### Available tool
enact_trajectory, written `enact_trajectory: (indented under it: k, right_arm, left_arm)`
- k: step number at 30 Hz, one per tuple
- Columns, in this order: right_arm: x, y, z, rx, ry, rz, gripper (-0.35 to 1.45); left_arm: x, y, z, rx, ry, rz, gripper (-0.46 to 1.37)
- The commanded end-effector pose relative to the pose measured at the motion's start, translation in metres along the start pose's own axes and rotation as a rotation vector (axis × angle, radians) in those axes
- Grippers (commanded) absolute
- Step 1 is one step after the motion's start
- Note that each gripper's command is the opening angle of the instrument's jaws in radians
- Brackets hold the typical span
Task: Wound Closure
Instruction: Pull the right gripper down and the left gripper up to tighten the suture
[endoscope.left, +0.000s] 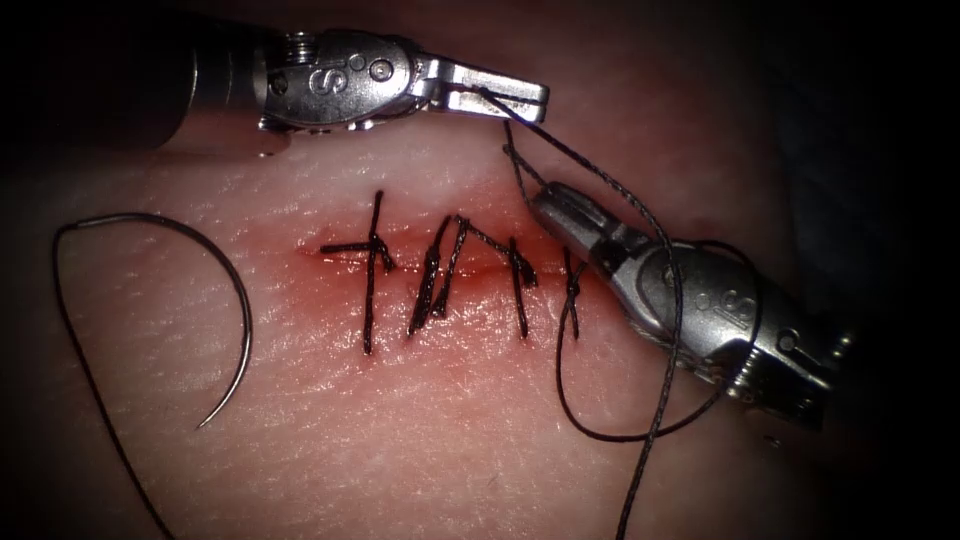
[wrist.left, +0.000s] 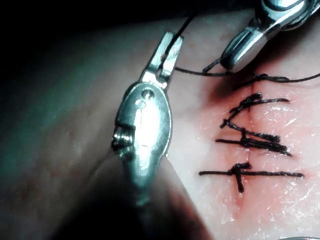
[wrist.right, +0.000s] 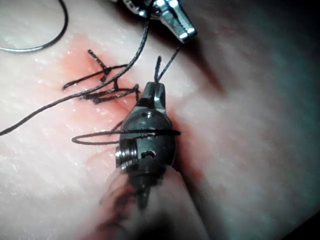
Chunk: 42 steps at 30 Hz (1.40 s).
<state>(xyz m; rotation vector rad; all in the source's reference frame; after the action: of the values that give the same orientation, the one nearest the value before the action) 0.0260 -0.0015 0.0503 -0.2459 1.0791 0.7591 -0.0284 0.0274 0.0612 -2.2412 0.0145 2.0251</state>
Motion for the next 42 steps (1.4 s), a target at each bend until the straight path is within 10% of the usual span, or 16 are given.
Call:
enact_trajectory:
  k: [1,42]
  right_arm:
    - [-0.0001,-0.0003,-0.0002,-0.003,0.002,-0.002,-0.35]
    - [-0.0039,-0.0028,-0.0050,0.122,0.042,-0.056,-0.35]
  left_arm:
    - [-0.0005,-0.0010,0.0002,0.003,-0.004,0.002,-0.35]
    - [-0.0149,-0.0322,-0.0026,0.163,-0.124,0.001,-0.35]
